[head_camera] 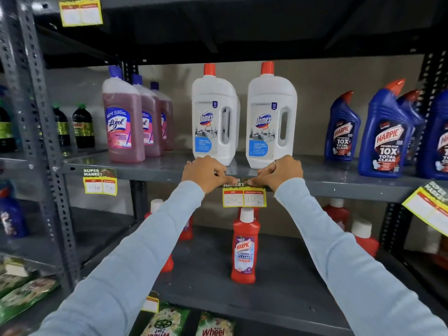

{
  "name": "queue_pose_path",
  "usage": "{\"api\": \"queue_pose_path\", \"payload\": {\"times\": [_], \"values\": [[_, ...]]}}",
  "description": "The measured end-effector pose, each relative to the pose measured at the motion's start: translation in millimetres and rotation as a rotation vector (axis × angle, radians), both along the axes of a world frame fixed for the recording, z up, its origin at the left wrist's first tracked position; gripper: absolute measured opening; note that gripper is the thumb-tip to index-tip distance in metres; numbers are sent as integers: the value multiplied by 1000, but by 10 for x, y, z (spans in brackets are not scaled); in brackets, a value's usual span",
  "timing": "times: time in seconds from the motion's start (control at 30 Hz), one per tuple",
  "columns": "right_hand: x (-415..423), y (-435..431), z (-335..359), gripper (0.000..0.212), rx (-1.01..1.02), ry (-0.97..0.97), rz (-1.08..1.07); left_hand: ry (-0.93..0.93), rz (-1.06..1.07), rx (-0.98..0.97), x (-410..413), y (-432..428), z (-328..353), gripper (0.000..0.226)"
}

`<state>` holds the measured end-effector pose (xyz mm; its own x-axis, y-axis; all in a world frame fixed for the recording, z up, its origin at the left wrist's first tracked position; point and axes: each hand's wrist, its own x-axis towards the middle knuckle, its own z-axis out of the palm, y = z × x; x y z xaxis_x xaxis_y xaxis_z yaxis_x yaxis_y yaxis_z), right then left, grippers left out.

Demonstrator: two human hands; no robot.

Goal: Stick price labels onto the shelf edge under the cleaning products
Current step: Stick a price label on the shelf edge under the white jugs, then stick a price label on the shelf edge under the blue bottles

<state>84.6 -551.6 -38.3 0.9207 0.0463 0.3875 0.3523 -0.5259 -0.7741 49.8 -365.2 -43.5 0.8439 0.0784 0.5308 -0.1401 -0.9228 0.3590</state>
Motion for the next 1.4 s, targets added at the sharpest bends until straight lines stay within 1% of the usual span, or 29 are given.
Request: {"api": "queue_pose_path", "payload": {"times": [0.1, 0.13, 0.23, 0.3, 0.37, 0.43, 0.47, 0.5, 0.53, 0.6, 0.63, 0.67, 0.7, 0.77, 0.8, 0.87, 0.97, 1.07, 1.13, 1.23, 1.27, 1.33, 1.37, 1.4], "values": [[39, -8, -27, 32, -18, -58, -39, -54, -25, -83, 11, 33, -10, 51], [57, -14, -30, 32, -27, -76, -50, -56, -30, -77, 27, 55, -8, 50], [117, -36, -36, 37, -66, -101, -47, -69, -1, 51, 68, 80, 3, 48], [123, -97, -40, 31, -62, -117, 32, -78, 28, 145, 69, 53, 38, 46], [89, -223, -56, 24, 41, -140, 192, -60, 29, 204, 44, 25, 102, 38], [51, -460, -84, 46, 185, -190, 282, 13, 3, 213, 41, -8, 184, 28], [18, -635, -103, 54, 234, -226, 274, 51, -19, 203, 39, -67, 213, 29], [-14, -834, -124, 54, 234, -304, 216, 59, -51, 186, 49, -169, 227, 34], [-47, -1037, -166, 50, 163, -404, 86, 32, -96, 162, 56, -301, 228, 39], [-103, -1536, -285, 40, 16, -550, -268, -62, -253, 74, 67, -720, 232, 40], [-140, -1787, -343, 34, -30, -553, -446, -91, -346, 27, 76, -962, 234, 37], [-162, -2030, -389, 35, -72, -508, -592, -102, -434, 10, 92, -1211, 237, 33], [-157, -2225, -421, 43, -149, -421, -698, -101, -497, 35, 117, -1429, 242, 31], [-145, -2623, -485, 62, -404, -186, -868, -98, -556, 163, 204, -1921, 246, 31], [-144, -2785, -488, 68, -488, -75, -909, -105, -558, 233, 248, -2168, 259, 33], [-115, -3004, -483, 72, -543, 59, -885, -102, -558, 349, 343, -2620, 303, 38], [2, -3228, -513, 72, -596, 73, -762, -26, -514, 544, 465, -3270, 406, 46], [64, -3343, -560, 72, -562, 62, -746, 64, -402, 790, 555, -3712, 482, 37], [92, -3426, -597, 61, -500, -3, -676, 67, -332, 879, 587, -3879, 495, 27], [74, -3496, -603, 36, -355, -182, -591, 25, -262, 908, 563, -3953, 468, 18], [62, -3517, -582, 32, -332, -229, -554, 20, -248, 901, 532, -3963, 447, 17], [52, -3579, -503, 31, -349, -269, -457, 7, -230, 871, 472, -3973, 411, 16], [65, -3607, -475, 29, -324, -279, -401, -8, -218, 863, 443, -3962, 396, 16], [57, -3639, -456, 24, -248, -289, -326, -16, -210, 838, 416, -3947, 372, 13]]}}
